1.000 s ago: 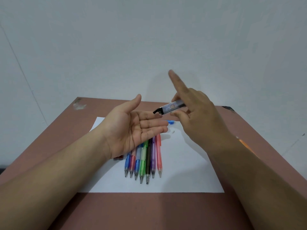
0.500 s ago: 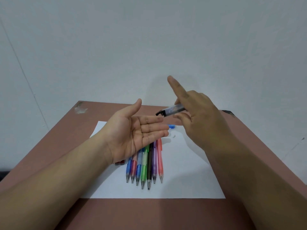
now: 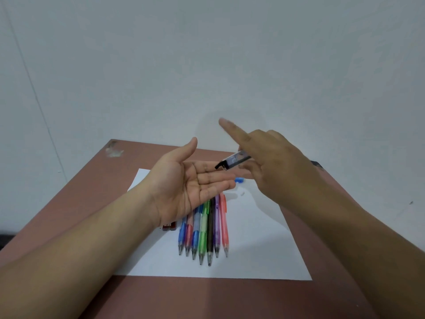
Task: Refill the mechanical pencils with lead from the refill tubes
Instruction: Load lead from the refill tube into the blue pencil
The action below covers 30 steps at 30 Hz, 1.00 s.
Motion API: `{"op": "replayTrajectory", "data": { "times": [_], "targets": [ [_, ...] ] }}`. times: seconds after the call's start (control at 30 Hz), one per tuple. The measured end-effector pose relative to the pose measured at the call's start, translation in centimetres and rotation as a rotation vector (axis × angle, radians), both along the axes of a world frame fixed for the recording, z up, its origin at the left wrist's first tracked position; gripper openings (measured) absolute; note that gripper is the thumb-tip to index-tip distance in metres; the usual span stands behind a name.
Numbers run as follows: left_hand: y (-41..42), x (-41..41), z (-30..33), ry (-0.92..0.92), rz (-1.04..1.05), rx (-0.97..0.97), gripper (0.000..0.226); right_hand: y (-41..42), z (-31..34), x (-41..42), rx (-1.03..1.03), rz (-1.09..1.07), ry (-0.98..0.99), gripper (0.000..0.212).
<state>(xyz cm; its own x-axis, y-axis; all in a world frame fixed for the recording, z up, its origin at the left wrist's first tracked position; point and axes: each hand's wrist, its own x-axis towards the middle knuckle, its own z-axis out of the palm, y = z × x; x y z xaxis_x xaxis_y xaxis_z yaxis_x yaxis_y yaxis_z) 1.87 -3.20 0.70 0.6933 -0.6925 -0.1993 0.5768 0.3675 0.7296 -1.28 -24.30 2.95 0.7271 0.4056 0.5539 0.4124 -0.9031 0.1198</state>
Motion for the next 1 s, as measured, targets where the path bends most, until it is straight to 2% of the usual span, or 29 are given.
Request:
{"op": "replayTrajectory", "data": {
  "times": [0.03, 0.13, 0.17, 0.27, 0.37, 0.47, 0.5, 0.6, 0.7, 0.73, 0.8, 0.83, 0.93, 1.0],
  "targets": [
    [0.0, 0.0, 0.0, -0.001, -0.005, -0.001, 0.081, 0.0, 0.2, -0.2, 0.006, -0.005, 0.001, 0.101],
    [0.0, -0.1, 0.0, -0.003, 0.010, 0.008, 0.079, -0.5, -0.1, -0.2, -0.032, 0.053, -0.059, 0.077],
    [0.0, -0.1, 0.0, -0.003, 0.009, 0.008, 0.079, -0.5, -0.2, -0.1, -0.027, 0.049, -0.053, 0.078],
    [0.0, -0.1, 0.0, -0.006, 0.000, 0.002, 0.080, 0.0, -0.1, -0.3, -0.026, -0.010, -0.031, 0.102],
    [0.0, -0.1, -0.1, 0.001, 0.028, 0.010, 0.078, -0.6, -0.5, -0.2, -0.064, 0.033, -0.067, 0.085],
    [-0.1, -0.2, -0.1, 0.005, 0.021, 0.014, 0.079, -0.2, -0.3, -0.1, -0.069, -0.063, -0.058, 0.106],
    [-0.1, -0.2, -0.1, 0.007, 0.027, 0.016, 0.078, -0.2, -0.2, -0.2, -0.066, -0.061, -0.070, 0.106],
    [-0.1, -0.2, 0.0, 0.012, 0.048, 0.021, 0.076, -1.0, -0.5, -0.3, -0.035, 0.039, -0.092, 0.081],
    [-0.1, -0.2, 0.0, 0.018, 0.042, 0.014, 0.076, -0.6, -0.2, -0.3, -0.004, -0.035, -0.050, 0.103],
    [-0.1, -0.2, 0.0, 0.019, 0.040, 0.013, 0.076, -0.6, -0.1, -0.3, 0.005, -0.029, -0.041, 0.101],
    [-0.1, -0.2, 0.0, 0.014, 0.035, 0.011, 0.076, -1.2, -0.4, -0.2, -0.014, 0.027, -0.052, 0.080],
    [-0.1, -0.2, 0.0, 0.013, 0.035, 0.010, 0.076, -1.2, -0.5, -0.2, -0.017, 0.036, -0.062, 0.077],
    [-0.1, -0.2, 0.0, 0.023, 0.042, 0.012, 0.076, -0.7, -0.1, -0.3, 0.010, -0.029, -0.042, 0.100],
    [-0.1, -0.3, 0.0, 0.021, 0.045, 0.015, 0.076, -0.9, 0.1, -0.5, 0.000, 0.000, -0.053, 0.088]
  ]
}}
